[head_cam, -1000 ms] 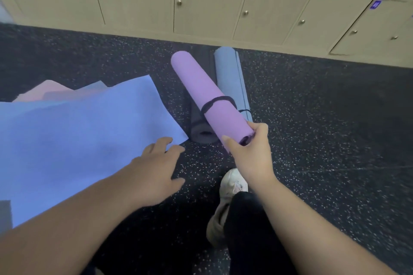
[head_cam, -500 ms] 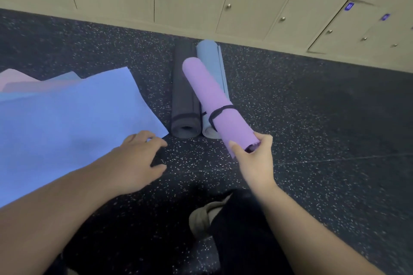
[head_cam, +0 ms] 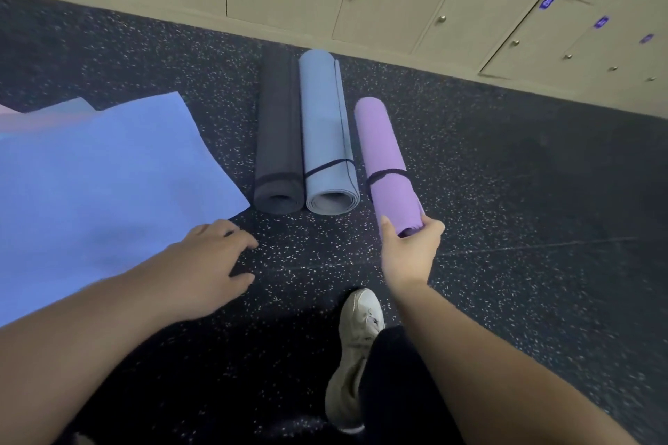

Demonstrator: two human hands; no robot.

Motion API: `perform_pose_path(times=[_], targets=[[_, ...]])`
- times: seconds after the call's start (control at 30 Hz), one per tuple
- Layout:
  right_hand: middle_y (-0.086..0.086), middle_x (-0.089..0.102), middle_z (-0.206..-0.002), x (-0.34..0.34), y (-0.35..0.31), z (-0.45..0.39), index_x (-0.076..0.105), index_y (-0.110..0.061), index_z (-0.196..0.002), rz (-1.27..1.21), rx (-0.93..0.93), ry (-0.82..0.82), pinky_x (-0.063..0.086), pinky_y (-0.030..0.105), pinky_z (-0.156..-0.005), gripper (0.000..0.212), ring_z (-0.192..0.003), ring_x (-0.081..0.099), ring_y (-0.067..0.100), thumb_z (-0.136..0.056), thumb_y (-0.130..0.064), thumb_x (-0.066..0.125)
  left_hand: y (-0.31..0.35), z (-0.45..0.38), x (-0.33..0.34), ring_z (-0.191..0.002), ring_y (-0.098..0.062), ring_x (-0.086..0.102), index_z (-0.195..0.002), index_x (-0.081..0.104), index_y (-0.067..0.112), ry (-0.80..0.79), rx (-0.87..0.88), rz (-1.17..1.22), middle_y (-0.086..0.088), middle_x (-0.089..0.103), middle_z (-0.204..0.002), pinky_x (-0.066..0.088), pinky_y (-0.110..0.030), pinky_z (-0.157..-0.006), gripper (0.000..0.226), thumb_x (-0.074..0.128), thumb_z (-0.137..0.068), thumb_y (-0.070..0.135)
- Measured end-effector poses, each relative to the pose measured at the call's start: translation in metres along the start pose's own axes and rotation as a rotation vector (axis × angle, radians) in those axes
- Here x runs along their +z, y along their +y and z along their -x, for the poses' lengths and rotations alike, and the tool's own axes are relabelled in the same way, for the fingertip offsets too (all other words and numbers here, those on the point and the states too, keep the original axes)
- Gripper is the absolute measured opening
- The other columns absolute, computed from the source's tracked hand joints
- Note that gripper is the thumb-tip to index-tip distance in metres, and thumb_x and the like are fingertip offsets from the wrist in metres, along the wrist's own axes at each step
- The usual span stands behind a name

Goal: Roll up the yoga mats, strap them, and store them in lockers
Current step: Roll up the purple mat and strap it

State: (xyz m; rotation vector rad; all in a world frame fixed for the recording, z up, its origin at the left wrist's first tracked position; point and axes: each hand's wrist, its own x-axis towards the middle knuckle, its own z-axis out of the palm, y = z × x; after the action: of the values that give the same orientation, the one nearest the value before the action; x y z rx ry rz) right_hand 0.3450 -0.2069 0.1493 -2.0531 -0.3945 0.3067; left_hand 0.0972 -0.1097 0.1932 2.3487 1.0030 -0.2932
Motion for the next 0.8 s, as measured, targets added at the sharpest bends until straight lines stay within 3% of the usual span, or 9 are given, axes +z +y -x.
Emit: perform_pose_path(times=[0.13,0.3,0.5,0.63,0.8], targets=[[0.01,0.043,-0.129,0.003,0.011,-0.025,0.037,-0.01,-0.122,0.075,0.103,0.048,0.042,0.034,-0.084,0.052,-0.091,0.048,0.022,-0.085,-0.025,0.07,0.003,-0.014,-0.003,-0.131,-0.006,0.024,-0.14,0.03,0.037,0.021,0.02,0.017,0.017,0.024,-0.142,0.034,-0.029,-0.105,0.047,0.045,-0.096,0.044],[0.013,0.043,-0.129,0.008,0.049,-0.051,0.037,-0.009,-0.121,0.225,0.106,-0.035,0.042,0.036,-0.082,0.051,-0.09,0.047,0.023,-0.085,-0.025,0.07,0.0,-0.042,0.003,-0.132,-0.004,0.024,-0.14,0.03,0.038,0.018,0.046,0.017,0.019,0.025,-0.142,0.031,-0.027,-0.107,0.046,0.044,-0.097,0.044],[0.014,0.045,-0.129,0.019,0.121,-0.06,0.033,-0.008,-0.127,0.218,0.219,-0.054,0.041,0.036,-0.085,0.061,-0.1,0.047,0.024,-0.084,-0.031,0.071,-0.034,-0.068,0.032,-0.131,-0.006,0.027,-0.142,0.024,0.04,-0.115,0.056,-0.184,0.019,0.02,-0.146,0.033,-0.028,-0.108,0.049,0.04,-0.097,0.048],[0.014,0.044,-0.129,0.035,0.141,-0.083,0.032,-0.006,-0.128,0.257,0.171,-0.107,0.04,0.033,-0.084,0.061,-0.1,0.046,0.022,-0.085,-0.026,0.071,-0.053,-0.08,0.059,-0.139,-0.009,0.022,-0.145,0.019,0.038,-0.192,0.084,-0.357,0.013,0.018,-0.149,0.03,-0.027,-0.11,0.054,0.04,-0.096,0.048],[0.017,0.044,-0.132,0.057,0.167,-0.1,0.03,-0.007,-0.13,0.45,0.232,-0.183,0.043,0.041,-0.09,0.063,-0.108,0.052,0.035,-0.086,-0.028,0.069,-0.047,-0.106,0.101,-0.131,-0.009,0.031,-0.141,0.028,0.038,-0.283,0.162,-0.267,0.014,0.028,-0.143,0.035,-0.03,-0.106,0.047,0.044,-0.096,0.043]])
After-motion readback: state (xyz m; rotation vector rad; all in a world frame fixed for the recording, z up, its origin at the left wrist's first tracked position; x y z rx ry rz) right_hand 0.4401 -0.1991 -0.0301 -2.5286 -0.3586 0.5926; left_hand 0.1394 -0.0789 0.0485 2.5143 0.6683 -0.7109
